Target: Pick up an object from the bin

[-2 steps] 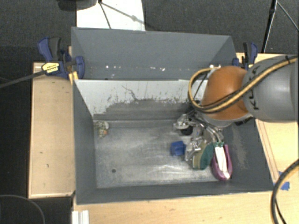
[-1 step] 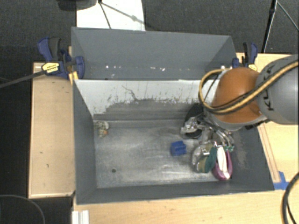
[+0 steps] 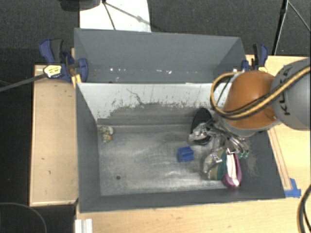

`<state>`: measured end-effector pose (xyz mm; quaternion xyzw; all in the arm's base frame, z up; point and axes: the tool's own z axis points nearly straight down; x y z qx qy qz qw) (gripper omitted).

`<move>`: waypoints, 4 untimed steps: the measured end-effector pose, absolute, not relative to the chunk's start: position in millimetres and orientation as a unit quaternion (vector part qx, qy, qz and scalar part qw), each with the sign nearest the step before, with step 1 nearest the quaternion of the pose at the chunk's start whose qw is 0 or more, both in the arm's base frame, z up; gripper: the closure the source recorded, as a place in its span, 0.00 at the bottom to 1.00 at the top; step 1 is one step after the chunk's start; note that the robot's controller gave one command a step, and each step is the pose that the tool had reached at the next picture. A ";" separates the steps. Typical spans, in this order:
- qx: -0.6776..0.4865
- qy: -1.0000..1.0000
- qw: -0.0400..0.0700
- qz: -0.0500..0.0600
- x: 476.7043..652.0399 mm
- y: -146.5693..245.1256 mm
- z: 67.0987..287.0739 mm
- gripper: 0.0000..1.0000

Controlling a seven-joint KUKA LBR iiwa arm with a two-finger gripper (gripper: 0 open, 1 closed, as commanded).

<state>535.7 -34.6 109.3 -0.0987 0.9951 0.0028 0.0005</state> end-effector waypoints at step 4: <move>-0.251 0.968 0.003 0.000 556.0 -15.8 103.7 1.00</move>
Offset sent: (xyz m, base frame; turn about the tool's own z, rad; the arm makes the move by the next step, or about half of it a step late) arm 0.0148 -0.0064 -0.0393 -0.2668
